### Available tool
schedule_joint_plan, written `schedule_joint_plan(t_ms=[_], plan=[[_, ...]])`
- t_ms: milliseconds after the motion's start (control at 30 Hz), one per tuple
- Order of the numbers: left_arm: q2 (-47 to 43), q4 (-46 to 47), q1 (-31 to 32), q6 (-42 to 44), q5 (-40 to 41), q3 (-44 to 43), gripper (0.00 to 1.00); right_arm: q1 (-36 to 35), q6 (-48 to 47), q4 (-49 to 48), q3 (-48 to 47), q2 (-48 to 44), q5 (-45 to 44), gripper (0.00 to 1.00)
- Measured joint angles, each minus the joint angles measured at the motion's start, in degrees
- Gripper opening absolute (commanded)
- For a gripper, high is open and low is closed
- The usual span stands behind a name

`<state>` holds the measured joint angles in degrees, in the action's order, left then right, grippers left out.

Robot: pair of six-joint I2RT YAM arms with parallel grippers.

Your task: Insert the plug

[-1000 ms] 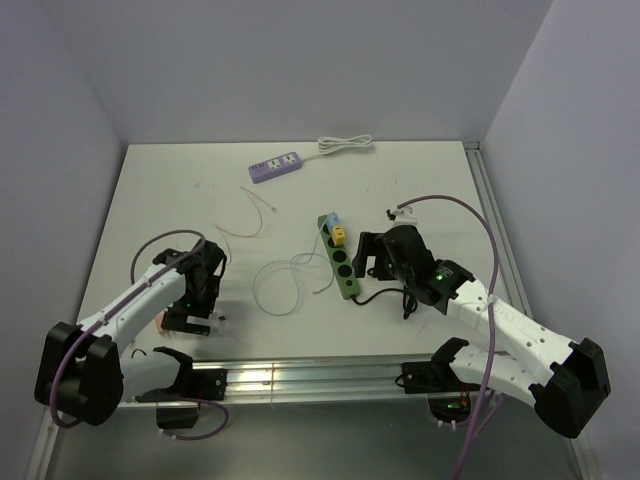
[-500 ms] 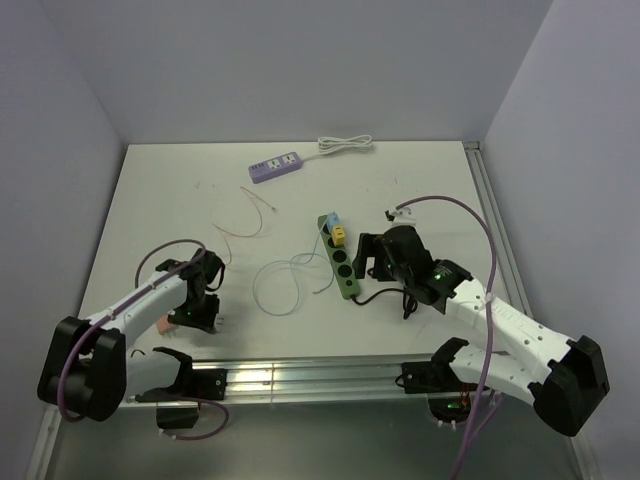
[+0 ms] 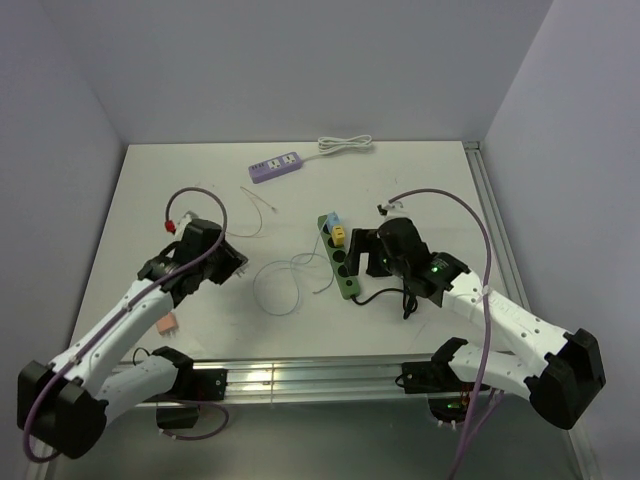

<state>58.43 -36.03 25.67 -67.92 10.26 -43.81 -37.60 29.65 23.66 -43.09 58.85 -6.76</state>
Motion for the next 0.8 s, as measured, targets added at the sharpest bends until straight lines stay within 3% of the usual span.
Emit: schedule_joint_plan(t_ms=[200,433,633,800], plan=[[-8.7,26.5,1.5,14.3,-25.6,6.7,0.00,0.8,-0.8,-0.6,-2.6,-0.2,7.7,1.00],[-6.8,43.8,4.1,20.8,-49.3,7.8,0.00,2.2,0.5,-3.2,-2.8,-1.8,24.9,0.96],[-6.0,47.2,11.8,28.5,-57.2,6.2,0.00,2.3,8.3,-7.8,-2.8,-2.3,36.8,0.92],[-4.3,38.7,18.8,39.9,-51.7,-0.5,0.00,2.3,13.4,-6.2,-5.9,-4.0,37.7,0.91]])
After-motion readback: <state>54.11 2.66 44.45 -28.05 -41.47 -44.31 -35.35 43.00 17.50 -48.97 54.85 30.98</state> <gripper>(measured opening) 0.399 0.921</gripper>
